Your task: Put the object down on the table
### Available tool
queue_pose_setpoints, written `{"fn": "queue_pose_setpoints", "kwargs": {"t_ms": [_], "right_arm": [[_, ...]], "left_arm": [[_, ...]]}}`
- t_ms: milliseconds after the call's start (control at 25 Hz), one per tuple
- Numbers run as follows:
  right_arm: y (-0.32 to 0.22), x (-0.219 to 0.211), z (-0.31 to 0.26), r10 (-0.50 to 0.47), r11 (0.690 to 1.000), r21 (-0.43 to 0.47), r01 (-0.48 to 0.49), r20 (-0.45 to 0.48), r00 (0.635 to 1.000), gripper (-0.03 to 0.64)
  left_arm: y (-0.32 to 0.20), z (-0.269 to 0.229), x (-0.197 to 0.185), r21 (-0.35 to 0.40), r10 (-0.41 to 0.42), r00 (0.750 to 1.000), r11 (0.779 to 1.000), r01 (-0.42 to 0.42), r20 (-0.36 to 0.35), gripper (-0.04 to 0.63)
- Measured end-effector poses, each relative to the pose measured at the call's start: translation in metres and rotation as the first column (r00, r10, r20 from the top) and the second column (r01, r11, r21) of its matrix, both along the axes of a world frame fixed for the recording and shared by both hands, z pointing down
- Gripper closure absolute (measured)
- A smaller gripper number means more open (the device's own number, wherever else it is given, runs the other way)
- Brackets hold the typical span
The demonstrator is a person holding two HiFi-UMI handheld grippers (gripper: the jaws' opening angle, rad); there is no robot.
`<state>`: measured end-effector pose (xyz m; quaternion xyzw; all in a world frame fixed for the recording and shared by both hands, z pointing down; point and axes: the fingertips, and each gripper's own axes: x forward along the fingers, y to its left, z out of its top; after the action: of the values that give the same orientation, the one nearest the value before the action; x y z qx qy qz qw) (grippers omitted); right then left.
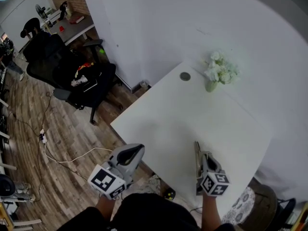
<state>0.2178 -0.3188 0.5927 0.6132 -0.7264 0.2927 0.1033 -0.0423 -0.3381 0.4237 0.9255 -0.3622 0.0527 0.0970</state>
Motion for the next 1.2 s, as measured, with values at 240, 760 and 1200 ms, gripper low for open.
{"fn": "queue_pose_setpoints", "kwargs": {"t_ms": [240,760,1200], "right_arm": [[0.005,0.003,0.008,0.0,1.0,-0.028,0.0,-0.005,1.0,0.597],[0.002,0.009,0.016,-0.007,0.999,-0.041,0.009,0.06,0.998,0.591],[-0.001,0.015,0.022,-0.017,0.999,-0.043,0.02,0.082,0.996,0.576]], "left_arm": [[0.001,-0.003,0.001,0.001,0.0,1.0,1.0,0.0,0.002,0.595],[0.003,-0.005,0.001,0.008,-0.015,1.0,1.0,0.015,0.004,0.595],[0.003,-0.006,0.004,0.014,-0.028,1.0,1.0,0.028,0.005,0.595]]}}
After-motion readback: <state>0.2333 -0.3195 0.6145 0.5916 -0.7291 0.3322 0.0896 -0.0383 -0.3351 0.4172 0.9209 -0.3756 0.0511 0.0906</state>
